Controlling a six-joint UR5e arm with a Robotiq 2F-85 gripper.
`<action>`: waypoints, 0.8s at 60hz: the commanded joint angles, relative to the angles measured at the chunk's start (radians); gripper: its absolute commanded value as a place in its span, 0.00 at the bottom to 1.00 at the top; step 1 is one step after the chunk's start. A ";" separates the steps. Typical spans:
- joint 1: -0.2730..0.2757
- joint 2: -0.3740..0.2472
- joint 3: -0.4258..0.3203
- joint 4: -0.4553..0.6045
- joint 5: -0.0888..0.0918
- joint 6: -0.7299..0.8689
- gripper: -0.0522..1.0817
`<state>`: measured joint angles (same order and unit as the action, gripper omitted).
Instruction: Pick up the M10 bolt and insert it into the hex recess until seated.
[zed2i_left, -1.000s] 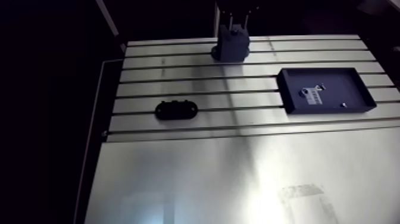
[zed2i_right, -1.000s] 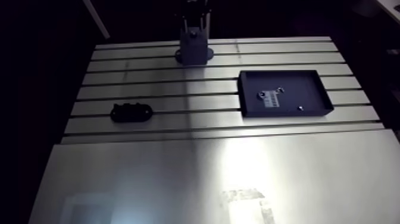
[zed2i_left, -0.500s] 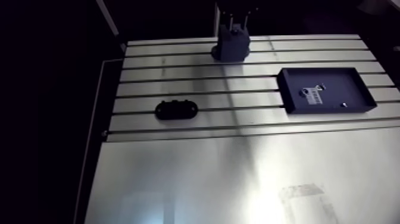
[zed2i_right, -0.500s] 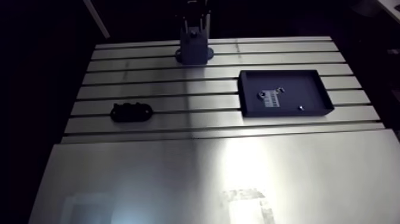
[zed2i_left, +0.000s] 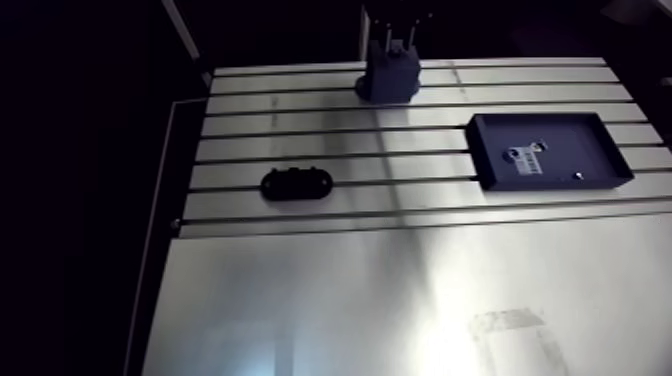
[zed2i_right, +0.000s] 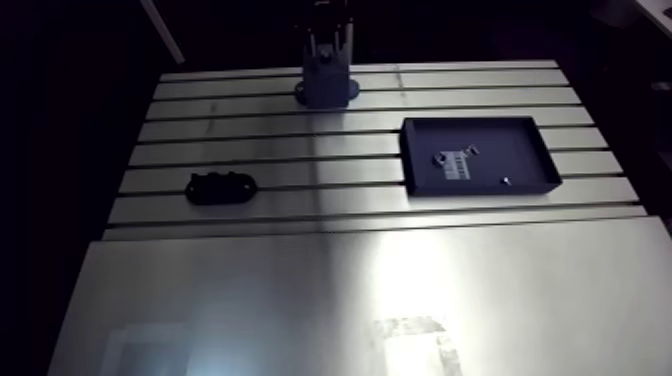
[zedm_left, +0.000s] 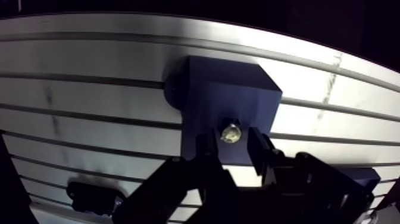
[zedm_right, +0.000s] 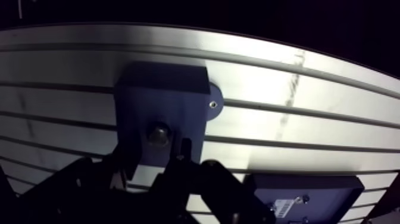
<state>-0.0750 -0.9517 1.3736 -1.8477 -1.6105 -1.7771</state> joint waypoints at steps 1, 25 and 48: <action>0.000 0.000 0.000 0.000 0.001 0.000 0.56; 0.000 0.007 0.000 -0.002 0.000 0.000 0.58; 0.000 0.008 -0.005 -0.007 -0.001 -0.006 0.59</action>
<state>-0.0752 -0.9445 1.3717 -1.8495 -1.6108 -1.7803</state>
